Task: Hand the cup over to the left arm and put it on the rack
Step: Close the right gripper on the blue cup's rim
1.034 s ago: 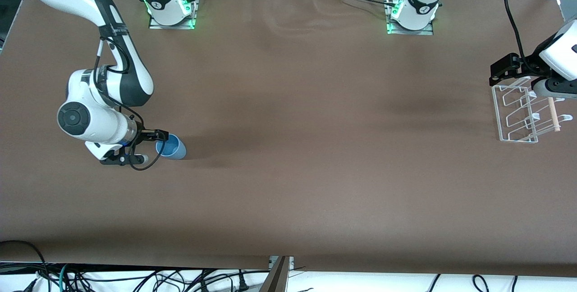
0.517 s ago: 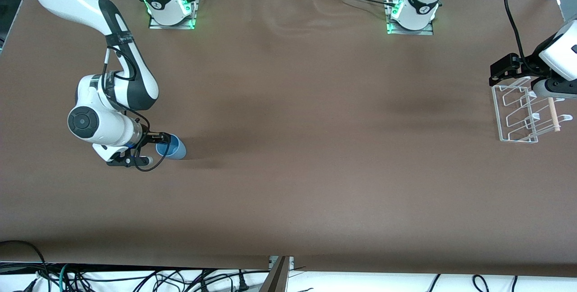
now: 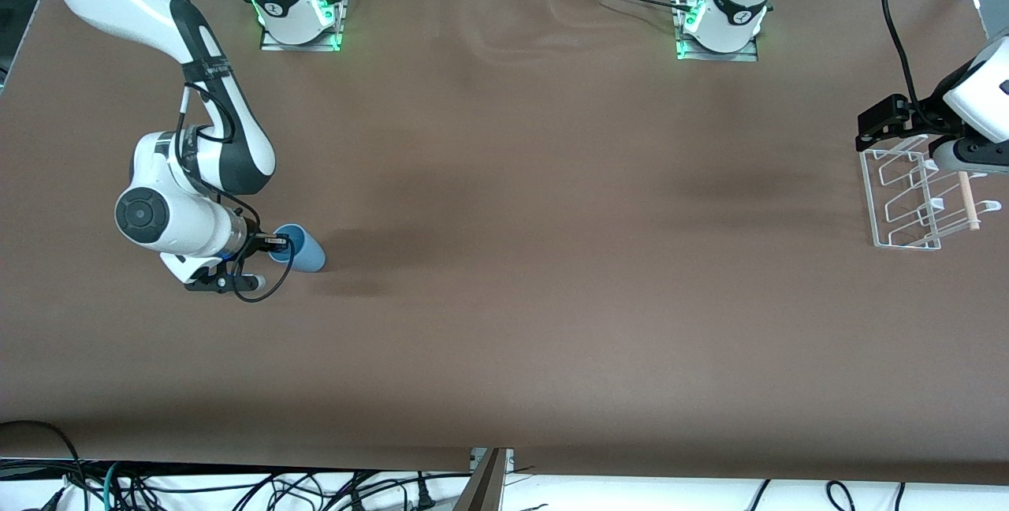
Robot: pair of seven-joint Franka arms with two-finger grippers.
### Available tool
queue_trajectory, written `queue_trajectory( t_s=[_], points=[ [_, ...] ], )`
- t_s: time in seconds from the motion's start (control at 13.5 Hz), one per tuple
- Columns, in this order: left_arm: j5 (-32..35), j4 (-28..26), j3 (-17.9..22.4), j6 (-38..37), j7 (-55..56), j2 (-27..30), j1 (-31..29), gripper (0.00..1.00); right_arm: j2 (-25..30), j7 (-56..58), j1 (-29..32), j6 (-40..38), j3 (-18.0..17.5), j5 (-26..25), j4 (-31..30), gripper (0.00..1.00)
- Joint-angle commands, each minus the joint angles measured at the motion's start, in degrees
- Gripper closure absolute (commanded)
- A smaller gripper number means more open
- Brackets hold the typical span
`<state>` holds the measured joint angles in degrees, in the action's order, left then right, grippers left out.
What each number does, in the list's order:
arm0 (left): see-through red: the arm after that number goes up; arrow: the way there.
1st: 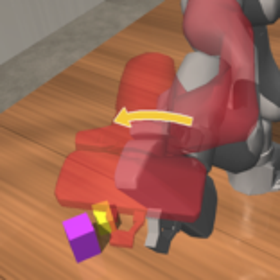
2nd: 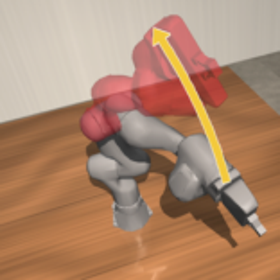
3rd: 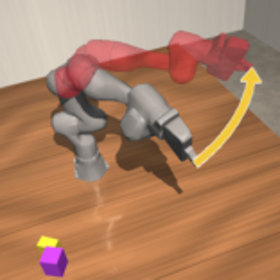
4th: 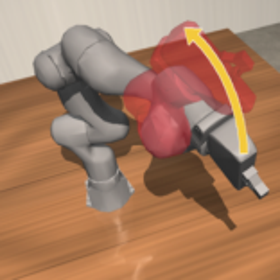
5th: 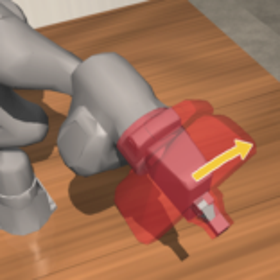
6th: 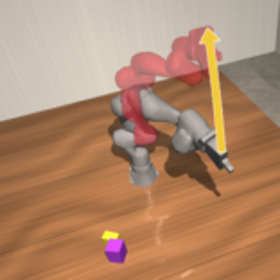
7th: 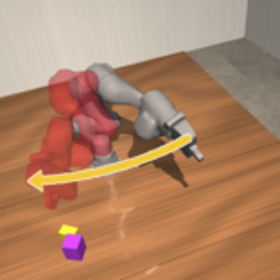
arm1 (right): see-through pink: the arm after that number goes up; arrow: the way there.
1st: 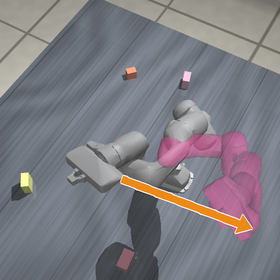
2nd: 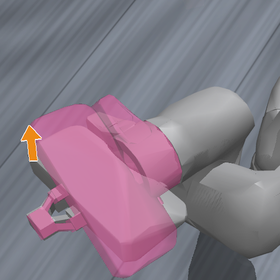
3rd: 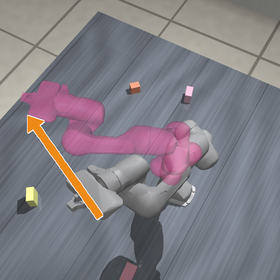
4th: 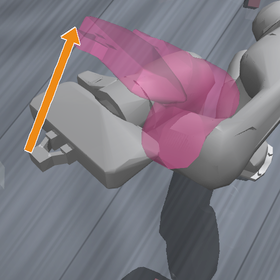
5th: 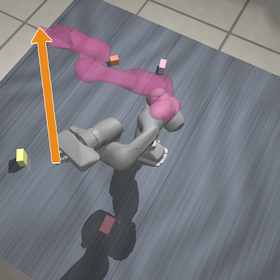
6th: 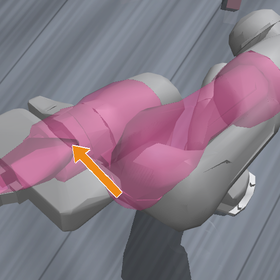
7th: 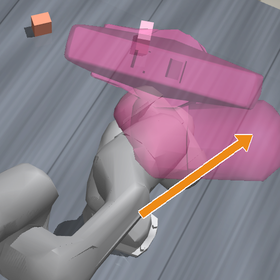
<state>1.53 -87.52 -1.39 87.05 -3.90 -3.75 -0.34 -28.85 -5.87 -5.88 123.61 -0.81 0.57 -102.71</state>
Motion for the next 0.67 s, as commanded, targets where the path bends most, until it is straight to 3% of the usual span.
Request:
queue_trajectory(
  t_s=[0.0,0.3,0.59],
  points=[
    [-2.92,1.56,-0.1,0.13,-1.89,-1.44,-1.07,0.0,-0.33,-0.11,0.52,0.59,-0.42,1.88,0.84,1.0],
    [-4.17,1.48,-0.1,0.31,-1.9,-1.7,-2.3,0.0,-0.07,0.16,-0.35,-6.86,-1.83,13.03,8.47,1.0],
    [-3.73,1.48,-0.1,0.31,-1.9,-2.14,-2.21,0.0,-0.07,0.07,-4.57,-11.45,-2.7,19.36,14.46,1.0]
  ],
)
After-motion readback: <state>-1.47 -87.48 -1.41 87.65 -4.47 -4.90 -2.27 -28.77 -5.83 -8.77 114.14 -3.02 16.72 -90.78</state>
